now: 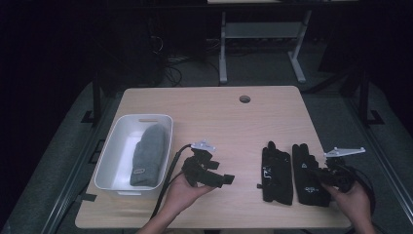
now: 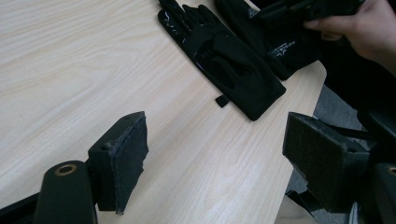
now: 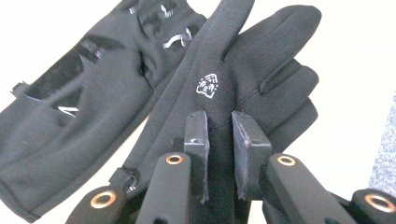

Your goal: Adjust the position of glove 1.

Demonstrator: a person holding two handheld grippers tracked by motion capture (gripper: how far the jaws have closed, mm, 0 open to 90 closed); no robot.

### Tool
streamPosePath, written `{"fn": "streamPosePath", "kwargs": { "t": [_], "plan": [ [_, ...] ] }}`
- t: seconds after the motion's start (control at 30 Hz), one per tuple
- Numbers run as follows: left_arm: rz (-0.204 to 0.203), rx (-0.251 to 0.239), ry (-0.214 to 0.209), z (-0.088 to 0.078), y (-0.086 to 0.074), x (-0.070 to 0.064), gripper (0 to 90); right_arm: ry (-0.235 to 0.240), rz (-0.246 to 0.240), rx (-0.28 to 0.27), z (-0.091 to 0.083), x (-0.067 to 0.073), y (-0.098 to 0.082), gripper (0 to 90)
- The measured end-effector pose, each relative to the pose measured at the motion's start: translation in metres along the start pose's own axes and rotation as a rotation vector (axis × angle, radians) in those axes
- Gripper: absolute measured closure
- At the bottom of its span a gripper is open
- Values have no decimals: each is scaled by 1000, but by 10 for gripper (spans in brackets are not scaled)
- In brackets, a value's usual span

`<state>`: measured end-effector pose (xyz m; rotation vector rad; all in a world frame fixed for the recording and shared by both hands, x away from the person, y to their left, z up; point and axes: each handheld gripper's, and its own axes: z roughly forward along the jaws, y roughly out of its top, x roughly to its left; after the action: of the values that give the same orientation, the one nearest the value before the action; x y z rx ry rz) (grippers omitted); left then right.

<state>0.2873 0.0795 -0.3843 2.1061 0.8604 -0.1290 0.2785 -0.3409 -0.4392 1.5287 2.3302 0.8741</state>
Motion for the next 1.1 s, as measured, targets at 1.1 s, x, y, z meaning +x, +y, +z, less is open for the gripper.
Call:
{"fn": "streamPosePath", "kwargs": {
  "t": [1.1],
  "plan": [
    [-6,0,4,-2,-3,2,218,129,45,-63,23,52,46,743]
  ]
}}
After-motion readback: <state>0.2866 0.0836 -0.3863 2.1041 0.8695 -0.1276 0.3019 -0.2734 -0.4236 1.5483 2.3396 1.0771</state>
